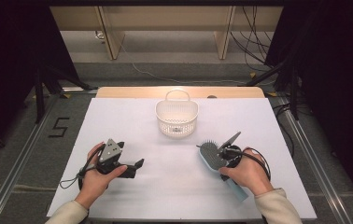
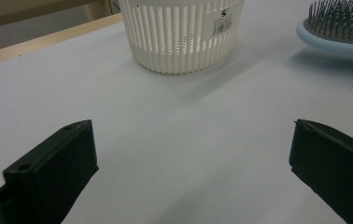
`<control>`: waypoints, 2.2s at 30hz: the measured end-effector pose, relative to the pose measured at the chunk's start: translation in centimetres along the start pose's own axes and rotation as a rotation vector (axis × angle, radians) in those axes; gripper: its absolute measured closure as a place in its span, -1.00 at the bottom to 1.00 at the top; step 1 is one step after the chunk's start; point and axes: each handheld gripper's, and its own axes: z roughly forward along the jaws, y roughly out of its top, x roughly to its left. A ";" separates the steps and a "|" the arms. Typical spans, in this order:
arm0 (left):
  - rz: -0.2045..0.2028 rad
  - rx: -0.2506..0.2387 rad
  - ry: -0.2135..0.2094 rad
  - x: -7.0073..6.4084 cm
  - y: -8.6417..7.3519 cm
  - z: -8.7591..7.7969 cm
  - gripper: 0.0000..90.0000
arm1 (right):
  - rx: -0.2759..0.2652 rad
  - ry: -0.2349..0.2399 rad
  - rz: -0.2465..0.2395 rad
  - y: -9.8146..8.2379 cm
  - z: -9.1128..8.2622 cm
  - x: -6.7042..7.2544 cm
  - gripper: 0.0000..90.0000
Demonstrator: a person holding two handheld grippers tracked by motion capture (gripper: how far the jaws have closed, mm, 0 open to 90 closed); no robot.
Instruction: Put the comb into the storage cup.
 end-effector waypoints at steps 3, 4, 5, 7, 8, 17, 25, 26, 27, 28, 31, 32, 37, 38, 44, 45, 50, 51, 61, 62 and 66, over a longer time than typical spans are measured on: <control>-0.001 0.000 0.000 0.0 0.0 0.0 -0.99 | -0.009 0.003 -0.002 0.0 -0.1 0.0 0.57; 0.000 0.000 0.000 0.0 0.0 0.0 -0.99 | -0.015 0.003 0.002 0.0 -0.1 0.0 0.57; 0.000 0.000 -0.001 0.0 0.0 0.0 -0.99 | -0.018 0.003 0.000 0.0 -0.2 0.0 0.57; 0.001 0.001 0.000 0.0 0.0 0.0 -0.99 | -0.031 0.006 0.005 0.0 -0.3 0.0 0.57; 0.000 0.001 0.000 0.0 0.0 0.0 -0.99 | -0.034 0.007 0.001 0.0 -0.4 0.0 0.57; 0.000 0.001 0.000 0.0 0.0 0.0 -0.99 | -0.079 0.004 -0.006 0.0 -1.0 -0.1 0.57; 0.001 0.001 0.001 0.0 0.0 0.0 -0.99 | -0.132 0.003 -0.002 0.0 -1.8 0.0 0.57; 0.000 0.001 0.001 0.0 0.0 0.0 -0.99 | -0.142 0.000 -0.002 0.0 -1.8 0.0 0.57; 0.000 0.001 0.001 0.0 0.0 0.0 -0.99 | -0.147 0.000 -0.002 0.0 -1.9 0.0 0.57; 0.001 0.001 0.001 0.0 0.0 0.0 -0.99 | -0.154 0.001 -0.001 0.0 -1.9 0.0 0.57; 0.000 0.001 0.001 0.0 0.0 0.0 -0.99 | -0.170 0.001 0.001 0.0 -2.1 0.0 0.57; -0.001 0.000 0.001 0.0 0.0 0.0 -0.99 | -0.176 0.000 0.005 0.0 -2.2 0.0 0.57; 0.000 0.001 0.001 0.0 0.0 0.0 -0.99 | -0.210 -0.003 0.004 0.1 -2.4 0.0 0.57; 0.000 0.001 0.001 0.0 0.0 -0.1 -0.99 | -0.215 -0.003 0.005 0.1 -2.5 0.0 0.57; 0.001 0.000 0.002 0.0 0.0 -0.1 -0.99 | -0.258 -0.008 -0.001 0.1 -2.8 -0.1 0.57; 0.001 0.000 0.002 0.0 0.0 0.0 -0.99 | -0.267 -0.009 -0.002 0.1 -2.8 -0.1 0.57; -0.001 -0.001 0.002 0.0 0.0 0.0 -0.99 | -0.274 -0.011 -0.006 0.1 -2.8 -0.2 0.57; 0.000 -0.001 0.002 0.0 0.0 0.0 -0.99 | -0.277 -0.009 -0.002 0.1 -2.8 -0.2 0.57; 0.001 -0.001 0.002 0.1 0.0 0.0 -0.99 | -0.304 -0.013 0.000 0.1 -3.0 -0.3 0.57; -0.002 -0.001 0.002 0.0 0.0 0.0 -0.99 | -0.305 -0.013 -0.001 0.1 -3.0 -0.3 0.57; -0.001 0.000 0.002 0.0 0.0 0.0 -0.99 | -0.313 -0.013 0.002 0.1 -3.0 -0.3 0.57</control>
